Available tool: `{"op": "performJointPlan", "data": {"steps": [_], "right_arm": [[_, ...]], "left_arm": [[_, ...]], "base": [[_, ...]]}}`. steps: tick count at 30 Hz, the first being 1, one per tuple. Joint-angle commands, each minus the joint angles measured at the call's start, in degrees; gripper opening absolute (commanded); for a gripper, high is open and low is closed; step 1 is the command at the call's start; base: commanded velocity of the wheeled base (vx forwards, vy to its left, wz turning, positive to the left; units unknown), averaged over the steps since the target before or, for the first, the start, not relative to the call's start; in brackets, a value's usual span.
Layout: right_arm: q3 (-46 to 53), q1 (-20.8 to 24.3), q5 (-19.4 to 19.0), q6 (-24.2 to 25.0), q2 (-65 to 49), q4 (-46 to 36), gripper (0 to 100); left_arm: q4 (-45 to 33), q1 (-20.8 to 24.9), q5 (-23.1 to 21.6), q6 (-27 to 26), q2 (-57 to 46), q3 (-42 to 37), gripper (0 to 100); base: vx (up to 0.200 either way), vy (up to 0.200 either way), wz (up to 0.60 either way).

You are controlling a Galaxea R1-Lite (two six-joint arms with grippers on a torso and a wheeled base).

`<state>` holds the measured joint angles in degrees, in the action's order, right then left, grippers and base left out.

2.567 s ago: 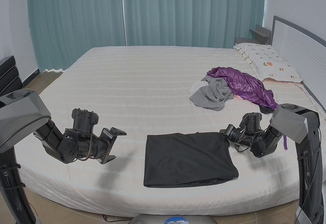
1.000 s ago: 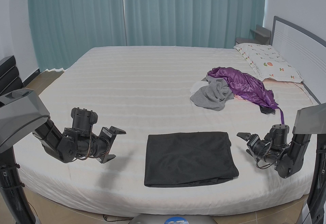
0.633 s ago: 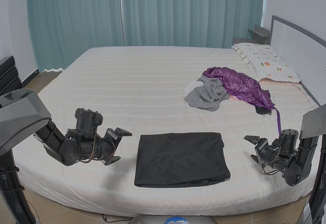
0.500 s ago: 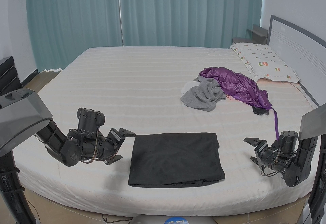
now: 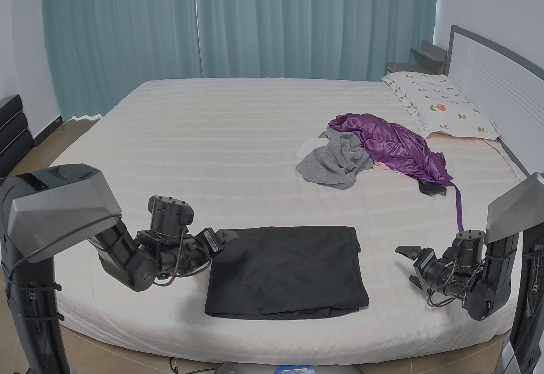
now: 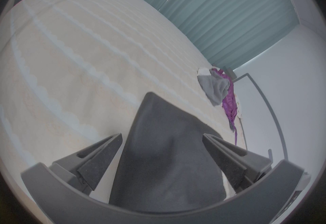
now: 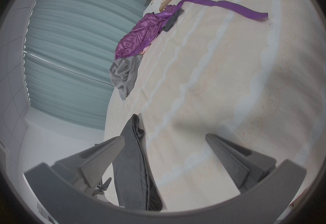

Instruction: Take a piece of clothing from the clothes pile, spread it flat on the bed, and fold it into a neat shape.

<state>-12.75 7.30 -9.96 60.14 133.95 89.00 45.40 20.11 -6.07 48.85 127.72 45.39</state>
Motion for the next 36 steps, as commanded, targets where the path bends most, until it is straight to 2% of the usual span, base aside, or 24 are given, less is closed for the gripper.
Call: {"op": "performJointPlan", "data": {"steps": [1, 16, 17, 36], "right_arm": [[0.18, 0.52, 0.03, -0.02, 0.96, 0.82, 100], [0.27, 0.52, 0.03, -0.28, 1.14, 0.82, 100], [0.27, 0.52, 0.12, -0.28, 1.31, 0.82, 100], [0.62, 0.61, -0.41, -0.46, 1.31, 0.82, 100]], "left_arm": [[0.66, 0.98, 0.80, -1.39, 5.08, 1.02, 100], [0.13, 1.16, 1.50, -1.91, 6.58, 3.66, 100], [0.13, 1.33, 1.76, -1.91, 6.66, 3.66, 0], [0.57, 1.24, 1.76, -1.91, 6.40, 3.22, 0]], "base": [[0.000, 0.000, 0.00], [0.000, 0.000, 0.00], [0.000, 0.000, 0.00], [0.000, 0.000, 0.00]]}}
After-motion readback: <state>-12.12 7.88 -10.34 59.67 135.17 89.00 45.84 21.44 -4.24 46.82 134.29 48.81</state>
